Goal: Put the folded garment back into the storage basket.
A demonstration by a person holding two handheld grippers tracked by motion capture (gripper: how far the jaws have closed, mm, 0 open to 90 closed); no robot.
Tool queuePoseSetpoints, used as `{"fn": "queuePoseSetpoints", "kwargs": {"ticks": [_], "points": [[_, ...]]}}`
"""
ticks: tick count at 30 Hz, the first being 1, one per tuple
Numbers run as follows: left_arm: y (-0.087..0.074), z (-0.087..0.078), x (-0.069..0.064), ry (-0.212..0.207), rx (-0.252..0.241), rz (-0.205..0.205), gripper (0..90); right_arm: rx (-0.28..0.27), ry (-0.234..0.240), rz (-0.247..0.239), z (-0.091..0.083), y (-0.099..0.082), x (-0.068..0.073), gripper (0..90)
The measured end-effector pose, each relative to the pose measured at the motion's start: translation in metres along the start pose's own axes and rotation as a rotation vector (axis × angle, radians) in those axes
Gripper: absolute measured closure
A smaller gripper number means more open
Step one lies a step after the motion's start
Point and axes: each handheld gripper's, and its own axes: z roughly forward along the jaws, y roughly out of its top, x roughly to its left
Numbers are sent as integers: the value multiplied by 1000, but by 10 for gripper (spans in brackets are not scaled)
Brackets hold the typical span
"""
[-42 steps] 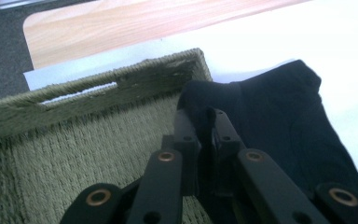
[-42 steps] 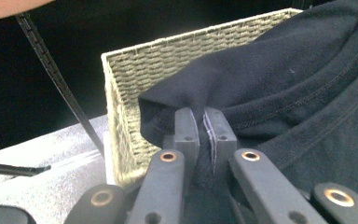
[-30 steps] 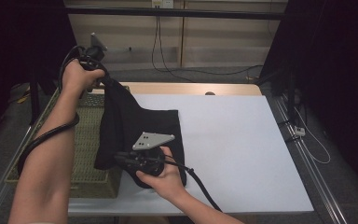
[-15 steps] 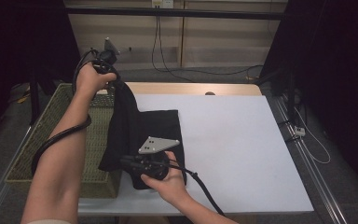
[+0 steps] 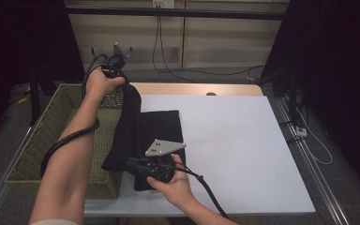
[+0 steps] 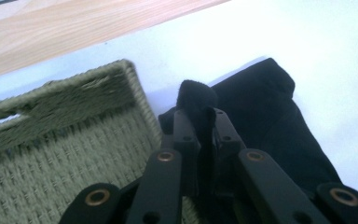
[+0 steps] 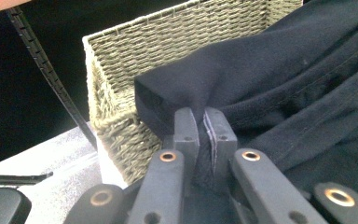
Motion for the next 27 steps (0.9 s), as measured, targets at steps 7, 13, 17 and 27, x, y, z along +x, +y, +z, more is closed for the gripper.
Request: {"fn": "queuePoseSetpoints", "kwargs": {"ticks": [7,13,17,27], "points": [[2,8,-8,-10,7,6,839,2,-3,5,-7,-7,-3,859],[3,14,-12,-11,13,7,839,0,-5,13,-11,-11,-5,859],[4,20,-15,-10,15,8,839,-2,-7,21,-13,-13,-8,859],[9,51,-35,-49,-24,16,668,20,-61,45,-29,-24,-21,829]]}}
